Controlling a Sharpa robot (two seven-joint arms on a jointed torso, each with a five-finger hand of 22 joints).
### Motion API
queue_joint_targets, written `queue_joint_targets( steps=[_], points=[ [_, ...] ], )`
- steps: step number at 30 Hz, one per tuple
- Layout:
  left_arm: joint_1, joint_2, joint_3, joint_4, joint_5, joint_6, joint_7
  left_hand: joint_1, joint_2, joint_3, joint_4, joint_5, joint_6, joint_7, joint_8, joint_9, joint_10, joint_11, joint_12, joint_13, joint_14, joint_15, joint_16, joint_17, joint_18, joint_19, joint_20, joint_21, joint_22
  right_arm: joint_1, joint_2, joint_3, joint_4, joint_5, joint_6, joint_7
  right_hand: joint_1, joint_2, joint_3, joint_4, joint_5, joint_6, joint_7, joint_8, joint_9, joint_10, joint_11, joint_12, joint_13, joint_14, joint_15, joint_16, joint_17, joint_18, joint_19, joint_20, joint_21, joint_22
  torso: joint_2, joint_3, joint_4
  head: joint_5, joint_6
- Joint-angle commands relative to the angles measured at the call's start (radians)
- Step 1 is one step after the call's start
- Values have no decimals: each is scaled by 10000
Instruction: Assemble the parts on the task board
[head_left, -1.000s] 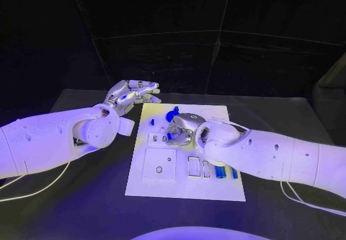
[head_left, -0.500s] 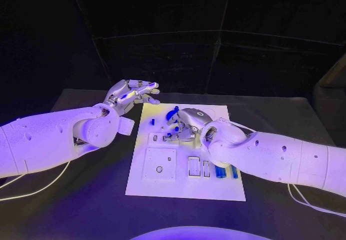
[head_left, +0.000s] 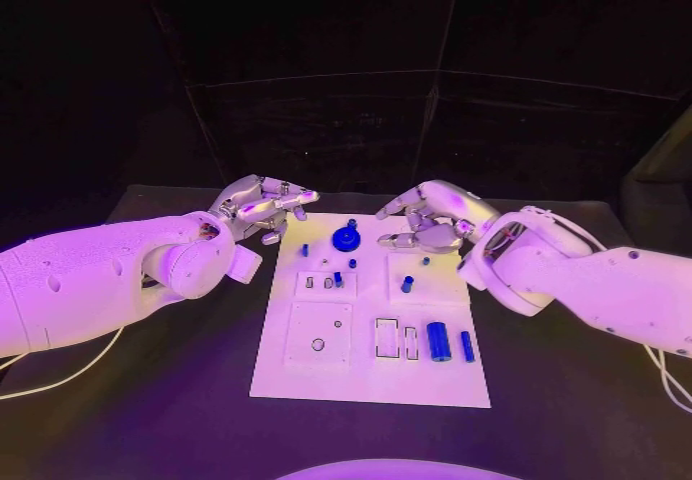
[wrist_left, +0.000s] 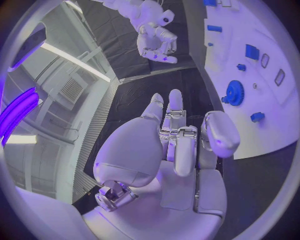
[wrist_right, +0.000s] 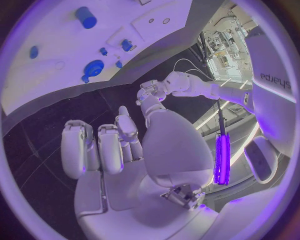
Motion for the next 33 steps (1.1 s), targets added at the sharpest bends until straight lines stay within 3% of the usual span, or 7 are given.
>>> queue_joint_targets(
  steps=[1, 5, 10, 12, 17, 23, 33],
  points=[
    [85, 85, 10, -62, -2854, 987, -2640, -507, -12, -163, 364, 39, -84, 18, 196, 103, -296, 33, 545, 465, 856, 114, 184, 1961, 84, -117, 45, 1, -94, 179, -361, 21, 8, 1902, 925, 376, 113, 24, -6, -78, 59, 89, -23, 61, 17, 6, -37, -15, 16, 496, 20, -72, -22, -18, -59, -10, -20, 266, -104, 11, -5, 42, -29],
    [247, 256, 11, -147, -4817, 1689, -4165, -992, 36, -393, 922, 30, -216, -101, 992, 544, -897, -64, 2333, 1847, 1047, 47, 677, 2627, 10, 111, 19, 610, 733, 334, -772, 33, -157, 2291, 1034, 263, 128, 54, -11, -86, 111, 126, -34, 85, 20, 23, -47, 2, 31, 494, 12, -81, -34, -17, -62, -19, -23, 261, -181, 37, -2, 47, -64],
    [424, 611, 10, -320, -6511, 2117, -5656, -1224, 68, -581, 1475, 12, -355, -358, 2934, 1876, 88, -416, 6792, 6148, 1047, -125, 677, 2627, -168, 306, -143, 1272, 1969, 401, -976, 38, -357, 2460, 1061, 128, 131, 63, -14, -89, 130, 140, -37, 93, 22, 34, -51, 15, 43, 491, 9, -88, -48, -15, -70, -21, -29, 249, -265, 94, -6, 102, -109],
    [470, 821, 10, -417, -7049, 2284, -6213, -1345, 68, -725, 1766, 42, -747, -496, 3856, 2620, 383, -489, 7776, 7166, 1047, -200, 677, 2627, -225, 392, -209, 1485, 2337, 413, -996, 38, -414, 2490, 1067, 87, 131, 67, -19, -89, 142, 152, -41, 101, 23, 45, -54, 27, 55, 490, 7, -93, -56, -14, -72, -23, -30, 247, -301, 113, -6, 99, -141],
    [576, 1397, -188, -662, -7857, 2513, -7274, -1676, -49, -1196, 2362, -55, -1425, -609, 4967, 3607, 489, -489, 8297, 7701, 1047, -285, 677, 2627, -301, 487, -255, 1705, 2738, 428, -985, 39, -521, 2488, 1080, -6, 133, 72, -23, -91, 159, 165, -46, 109, 24, 49, -57, 29, 55, 487, 3, -100, -69, -13, -76, -26, -33, 240, -358, 150, -14, 133, -204],
    [650, 1942, -359, -956, -8152, 2432, -7744, -1957, -249, -1653, 2757, -86, -1636, -684, 5360, 3977, 509, -549, 8381, 7779, 1047, -353, 677, 2627, -322, 513, -318, 1766, 2859, 432, -935, 39, -631, 2445, 1081, -77, 133, 72, -23, -91, 159, 165, -46, 109, 24, 49, -57, 29, 55, 487, 3, -100, -69, -13, -76, -26, -33, 240, -352, 153, -26, 161, -222],
    [683, 2582, -421, -1387, -8247, 2561, -7948, -1967, -111, -1795, 2760, -81, -1689, -745, 5620, 4216, 613, -604, 8505, 7930, 1047, -401, 677, 2627, -344, 552, -366, 1830, 2991, 432, -805, 38, -769, 2415, 1124, -149, 116, 62, -51, -89, 200, 187, -53, 123, 24, 55, -64, 29, 50, 478, -4, -124, -115, -5, -99, -33, -47, 205, -330, 146, -12, 160, -247]
  ],
)
